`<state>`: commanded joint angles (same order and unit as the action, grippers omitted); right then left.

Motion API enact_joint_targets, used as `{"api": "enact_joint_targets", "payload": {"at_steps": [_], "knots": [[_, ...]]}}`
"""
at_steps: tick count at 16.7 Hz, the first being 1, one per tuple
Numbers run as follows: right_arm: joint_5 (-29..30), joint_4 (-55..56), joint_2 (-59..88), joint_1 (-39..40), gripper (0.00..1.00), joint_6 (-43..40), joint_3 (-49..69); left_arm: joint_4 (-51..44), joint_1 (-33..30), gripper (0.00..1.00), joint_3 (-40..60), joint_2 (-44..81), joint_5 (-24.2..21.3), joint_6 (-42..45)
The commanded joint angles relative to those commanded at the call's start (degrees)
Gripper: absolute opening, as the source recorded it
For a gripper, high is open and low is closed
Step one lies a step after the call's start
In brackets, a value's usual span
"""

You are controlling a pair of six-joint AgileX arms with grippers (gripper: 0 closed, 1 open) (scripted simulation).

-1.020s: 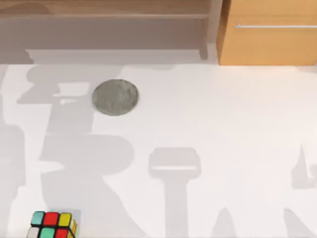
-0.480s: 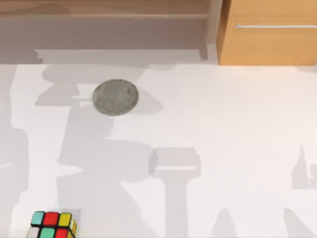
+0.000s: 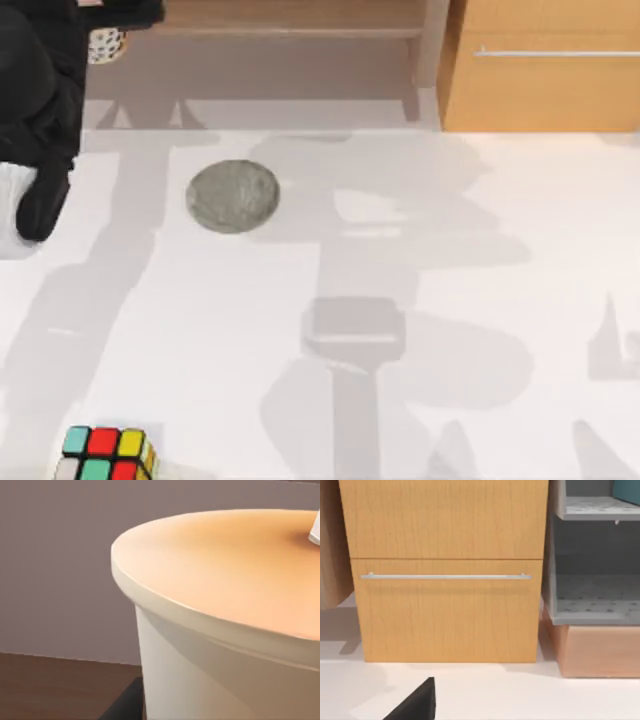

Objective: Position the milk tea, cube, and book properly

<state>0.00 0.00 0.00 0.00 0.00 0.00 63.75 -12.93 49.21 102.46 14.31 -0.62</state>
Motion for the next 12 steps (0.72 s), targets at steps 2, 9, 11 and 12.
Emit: {"api": "enact_joint_targets", "payload": {"at_steps": [2, 9, 11, 12], "knots": [[0.0, 0.0, 0.0, 0.0, 1.00, 0.0, 0.0, 4.0, -6.2, 0.00, -2.3, 3.7, 6.2, 0.3], [0.0, 0.0, 0.0, 0.0, 1.00, 0.0, 0.0, 3.8, -16.7, 0.00, -1.1, 14.1, 12.7, 0.4], [0.0, 0.0, 0.0, 0.0, 1.00, 0.0, 0.0, 3.8, -16.8, 0.00, -1.1, 14.1, 12.8, 0.3], [0.0, 0.0, 0.0, 0.0, 1.00, 0.0, 0.0, 3.8, -16.8, 0.00, -1.1, 14.1, 12.8, 0.3]]}}
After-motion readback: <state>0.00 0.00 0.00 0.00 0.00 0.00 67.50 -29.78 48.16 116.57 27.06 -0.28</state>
